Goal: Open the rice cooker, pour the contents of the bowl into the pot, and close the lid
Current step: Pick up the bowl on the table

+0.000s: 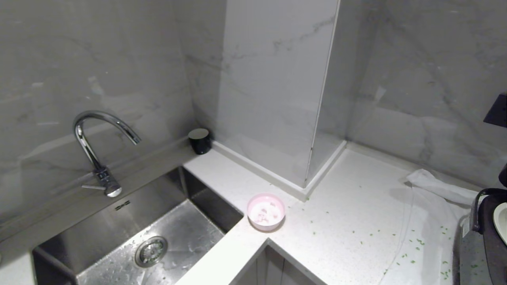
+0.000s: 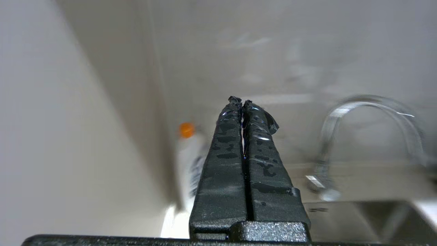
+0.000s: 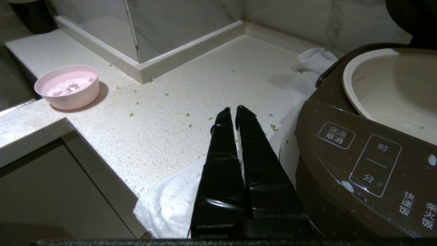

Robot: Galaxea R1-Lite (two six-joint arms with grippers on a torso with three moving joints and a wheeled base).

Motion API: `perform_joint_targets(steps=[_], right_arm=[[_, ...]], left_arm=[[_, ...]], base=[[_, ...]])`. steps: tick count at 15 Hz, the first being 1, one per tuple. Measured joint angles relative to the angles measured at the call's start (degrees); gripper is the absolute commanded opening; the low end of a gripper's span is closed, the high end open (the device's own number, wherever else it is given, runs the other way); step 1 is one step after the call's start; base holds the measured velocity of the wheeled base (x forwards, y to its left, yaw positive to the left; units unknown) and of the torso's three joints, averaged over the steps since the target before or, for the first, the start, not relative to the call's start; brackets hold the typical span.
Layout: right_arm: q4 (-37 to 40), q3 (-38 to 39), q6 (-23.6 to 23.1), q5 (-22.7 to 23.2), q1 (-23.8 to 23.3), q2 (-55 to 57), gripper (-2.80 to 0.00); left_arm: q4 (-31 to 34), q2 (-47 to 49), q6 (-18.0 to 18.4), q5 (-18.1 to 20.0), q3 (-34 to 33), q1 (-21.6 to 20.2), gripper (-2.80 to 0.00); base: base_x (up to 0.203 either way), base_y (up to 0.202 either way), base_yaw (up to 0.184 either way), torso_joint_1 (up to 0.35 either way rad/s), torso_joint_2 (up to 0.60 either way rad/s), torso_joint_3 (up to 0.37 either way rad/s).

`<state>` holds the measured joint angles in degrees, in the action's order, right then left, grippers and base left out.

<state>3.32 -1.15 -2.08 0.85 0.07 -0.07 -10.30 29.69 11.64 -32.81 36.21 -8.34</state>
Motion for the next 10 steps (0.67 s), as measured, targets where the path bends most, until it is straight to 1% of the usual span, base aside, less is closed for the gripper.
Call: perform_joint_targets(steps=[1,2,3,5,6,7,10], right_arm=[[0.00,0.00,0.00,0.01,0.00,0.00,-2.80],[-0.02,0.00,0.02,0.00,0.00,0.00,-2.80],[-0.02,0.00,0.00,0.00,0.00,0.00,-2.80],[-0.01,0.00,0.03,0.00,0.00,0.00,-2.80],[-0.02,0.00,0.01,0.01,0.00,0.00,-2.80],[-0.01,0.00,0.00,0.00,0.00,0.00,-2.80],[0.00,0.00,0.04,0.00,0.00,0.00,-2.80]], left_arm=[[0.35,-2.28,1.06,4.91,-1.20,-0.31,-2.80],[2.08,-4.42,1.67,9.28,-2.42,-0.38,-2.80],[4.08,-6.16,1.85,12.22,-3.36,0.26,-2.80],[8.43,-9.61,1.78,17.03,-5.23,3.94,-2.80],[10.68,-11.12,1.74,18.30,-6.32,6.08,-2.80],[12.95,-12.45,1.72,18.70,-7.70,7.41,-2.80],[13.87,-15.49,1.65,20.04,-10.91,6.86,-2.80]], base=[[0.000,0.000,0.000,0.000,0.00,0.000],[0.000,0.000,0.000,0.000,0.00,0.000],[0.000,0.000,0.000,0.000,0.00,0.000],[0.000,0.000,0.000,0.000,0.00,0.000],[0.000,0.000,0.000,0.000,0.00,0.000],[0.000,0.000,0.000,0.000,0.00,0.000],[0.000,0.000,0.000,0.000,0.00,0.000]])
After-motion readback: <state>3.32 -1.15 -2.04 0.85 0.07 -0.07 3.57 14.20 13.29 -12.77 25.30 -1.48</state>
